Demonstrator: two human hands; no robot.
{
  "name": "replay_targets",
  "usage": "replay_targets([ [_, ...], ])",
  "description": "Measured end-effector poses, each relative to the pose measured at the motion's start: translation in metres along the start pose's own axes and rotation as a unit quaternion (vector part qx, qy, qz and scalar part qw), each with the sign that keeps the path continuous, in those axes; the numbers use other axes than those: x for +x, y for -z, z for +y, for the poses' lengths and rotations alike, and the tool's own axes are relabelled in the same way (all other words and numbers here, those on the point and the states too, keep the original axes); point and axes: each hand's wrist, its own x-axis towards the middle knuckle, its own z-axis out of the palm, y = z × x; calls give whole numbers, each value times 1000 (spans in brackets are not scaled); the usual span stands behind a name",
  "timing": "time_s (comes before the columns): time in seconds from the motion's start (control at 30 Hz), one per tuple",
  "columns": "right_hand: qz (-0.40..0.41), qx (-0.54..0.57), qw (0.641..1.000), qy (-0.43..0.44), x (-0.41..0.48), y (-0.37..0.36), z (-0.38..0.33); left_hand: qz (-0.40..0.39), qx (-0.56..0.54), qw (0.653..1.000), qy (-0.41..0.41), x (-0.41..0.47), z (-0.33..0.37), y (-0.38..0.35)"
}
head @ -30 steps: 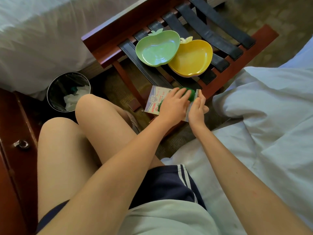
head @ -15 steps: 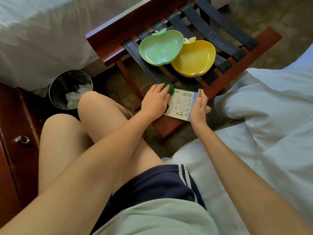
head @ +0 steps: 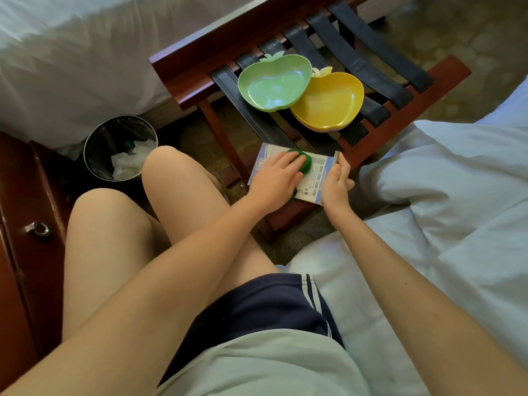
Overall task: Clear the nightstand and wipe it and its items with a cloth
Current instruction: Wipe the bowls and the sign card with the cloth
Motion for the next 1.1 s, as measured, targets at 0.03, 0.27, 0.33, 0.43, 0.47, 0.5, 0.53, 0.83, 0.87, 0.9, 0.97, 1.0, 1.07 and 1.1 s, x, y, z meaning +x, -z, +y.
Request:
replay_targets([
  [0.03, -2, -5, 1000, 1, 0, 1, 0, 7, -3, 998, 55, 1, -7, 2],
  [0.27, -38, 0, 999, -1, -4, 3, 3, 52, -254, 889, 379, 0, -23, 17],
  [0.33, -49, 4, 999, -15, -5, 5, 8, 84, -353, 785, 502, 1, -27, 25],
  [0.43, -87, 2, 996, -16, -7, 10, 14, 72, -472, 666, 573, 0, -26, 33],
  [0.47, -93, -7, 996, -12, -8, 13, 15, 61, -477, 667, 569, -2, -24, 36],
  [0.5, -92, -11, 996, -10, -8, 15, 15, 56, -479, 671, 563, -3, -21, 38],
  [0.53, -91, -15, 996, -5, -9, 18, 15, 54, -481, 676, 555, -5, -20, 40],
  [0.83, 0, -89, 961, 261, -23, 16, -6, 56, -653, 517, 550, -25, -26, 58],
  [0.87, -4, -106, 948, 301, -25, 16, -10, 53, -667, 507, 544, -27, -25, 62],
  [0.9, -20, -122, 931, 344, -27, 18, -13, 51, -680, 496, 538, -30, -25, 63],
  [0.97, -74, -152, 892, 420, -27, 22, -19, 47, -713, 466, 522, -33, -29, 66],
  [1.0, -95, -177, 867, 455, -27, 23, -21, 50, -725, 443, 525, -34, -32, 68],
  [1.07, -108, -243, 803, 533, -25, 25, -19, 47, -734, 412, 538, -36, -38, 68],
  [1.1, -105, -267, 773, 566, -24, 25, -17, 40, -737, 405, 540, -37, -40, 70],
])
